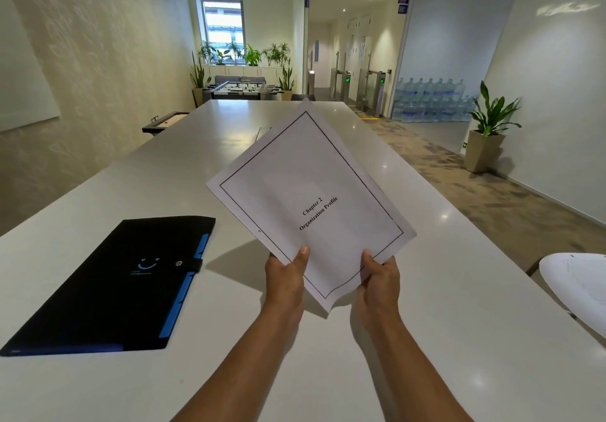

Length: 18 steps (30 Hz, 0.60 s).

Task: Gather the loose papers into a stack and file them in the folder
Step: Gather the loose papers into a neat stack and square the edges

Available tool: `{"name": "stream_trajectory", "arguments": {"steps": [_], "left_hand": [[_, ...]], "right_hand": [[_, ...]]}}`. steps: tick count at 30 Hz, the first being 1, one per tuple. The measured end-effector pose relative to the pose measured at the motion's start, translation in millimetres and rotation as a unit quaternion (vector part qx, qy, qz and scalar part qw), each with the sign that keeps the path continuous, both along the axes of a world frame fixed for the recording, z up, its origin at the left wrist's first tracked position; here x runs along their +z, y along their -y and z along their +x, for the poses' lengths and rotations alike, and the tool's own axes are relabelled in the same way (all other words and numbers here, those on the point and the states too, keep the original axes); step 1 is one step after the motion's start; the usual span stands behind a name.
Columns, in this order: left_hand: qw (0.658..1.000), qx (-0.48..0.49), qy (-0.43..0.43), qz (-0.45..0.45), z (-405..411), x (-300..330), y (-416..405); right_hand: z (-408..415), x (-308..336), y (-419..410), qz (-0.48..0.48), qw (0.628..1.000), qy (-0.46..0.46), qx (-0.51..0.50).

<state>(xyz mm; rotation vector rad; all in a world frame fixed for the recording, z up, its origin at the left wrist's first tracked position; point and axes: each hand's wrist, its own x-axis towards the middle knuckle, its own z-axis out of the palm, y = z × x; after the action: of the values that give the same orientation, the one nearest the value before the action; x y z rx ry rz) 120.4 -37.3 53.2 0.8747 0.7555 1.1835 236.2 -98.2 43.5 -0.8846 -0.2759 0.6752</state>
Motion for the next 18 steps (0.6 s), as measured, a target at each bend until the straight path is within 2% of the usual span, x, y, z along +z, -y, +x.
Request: {"name": "stream_trajectory", "arguments": {"steps": [5,9,11,12,14,16,18], "left_hand": [[1.0,-0.025,-0.005,-0.011,-3,-3,2],[0.998,-0.059,-0.003,-0.017,-18,-5,-8],[0.999,-0.024,0.003,-0.045,-30,-1,-21],[0.998,0.005,-0.018,-0.06,-37,1,-29],[0.988,0.081,-0.125,-0.045,-54,4,-50],[0.961,0.161,-0.22,0.04,-71,10,-65],[0.941,0.167,-0.27,0.121,-82,17,-75]], "right_hand": [[6,1,-2,-0.012,1.0,-0.021,-0.004],[18,0,-3,-0.062,0.996,0.055,-0.029],[28,2,-2,-0.067,0.994,0.08,-0.034],[34,3,-1,-0.069,0.993,0.088,-0.035],[44,6,3,-0.076,0.992,0.097,-0.031],[53,8,7,-0.076,0.991,0.112,-0.015],[61,11,11,-0.072,0.988,0.136,0.006]]}}
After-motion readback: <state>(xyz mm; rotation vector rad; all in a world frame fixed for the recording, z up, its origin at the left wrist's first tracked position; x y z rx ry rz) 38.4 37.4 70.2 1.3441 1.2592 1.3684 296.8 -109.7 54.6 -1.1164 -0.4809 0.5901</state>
